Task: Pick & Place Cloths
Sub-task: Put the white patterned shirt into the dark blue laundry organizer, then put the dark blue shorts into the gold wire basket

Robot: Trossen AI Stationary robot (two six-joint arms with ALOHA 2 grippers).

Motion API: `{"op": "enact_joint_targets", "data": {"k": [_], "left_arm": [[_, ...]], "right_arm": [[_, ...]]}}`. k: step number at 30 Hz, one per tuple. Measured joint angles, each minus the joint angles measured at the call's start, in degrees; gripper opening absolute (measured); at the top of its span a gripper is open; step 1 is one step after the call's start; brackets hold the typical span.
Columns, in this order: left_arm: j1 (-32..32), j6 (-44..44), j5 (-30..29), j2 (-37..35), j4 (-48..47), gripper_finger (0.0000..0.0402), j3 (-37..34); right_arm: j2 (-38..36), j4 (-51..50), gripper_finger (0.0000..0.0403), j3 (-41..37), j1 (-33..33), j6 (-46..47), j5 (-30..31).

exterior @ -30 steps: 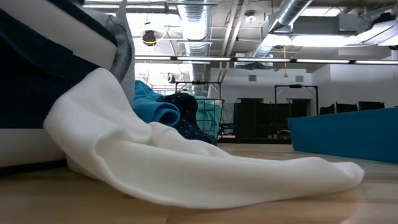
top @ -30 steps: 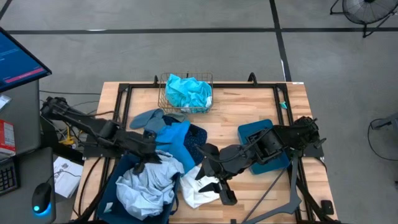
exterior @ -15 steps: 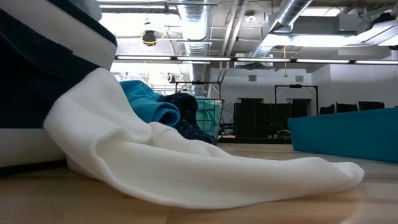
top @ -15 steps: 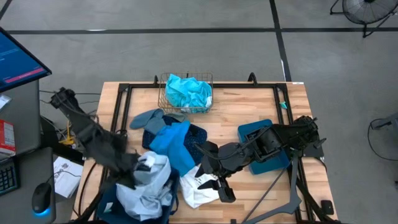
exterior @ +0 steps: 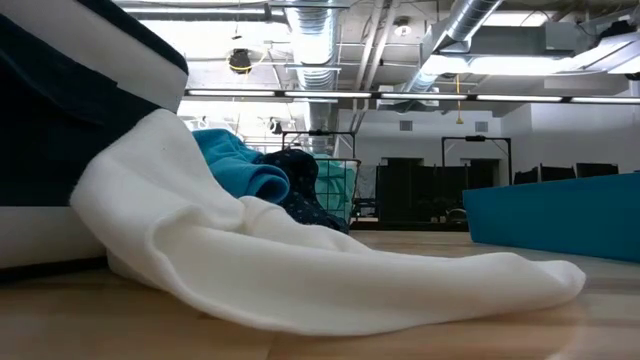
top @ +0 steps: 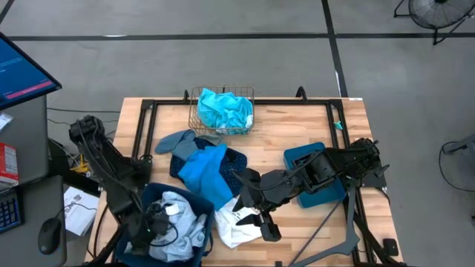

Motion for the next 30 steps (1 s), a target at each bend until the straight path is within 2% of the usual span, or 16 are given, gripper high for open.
{"op": "enact_joint_targets", "data": {"k": [8,13,17,23,27,30], "left_arm": [[1.0,0.1,-3.1,7.3,5.9,0.0007,-4.2],[2.2,0.1,-1.0,5.7,6.2,0.0048,-4.8],[3.4,-1.5,2.1,-1.2,7.1,0.0095,-4.9],[5.1,-4.8,3.8,-17.5,9.5,0.0149,-4.8],[5.8,-5.1,-1.7,-27.9,11.5,0.016,-4.8],[7.1,-1.3,-11.7,-34.1,12.7,0.0158,-4.8]], "right_arm": [[0.0,0.0,0.0165,0.0,-0.8,-0.1,0.0],[0.0,0.0,0.0165,0.0,-0.9,-0.1,0.0],[0.0,0.0,0.0167,0.0,-0.8,0.0,0.0],[0.0,0.0,0.017,0.0,-0.8,0.0,-0.6],[0.0,0.0,0.017,0.0,-0.8,0.0,-1.5],[0.0,0.0,0.0169,0.0,-0.7,0.3,-1.5]]}}
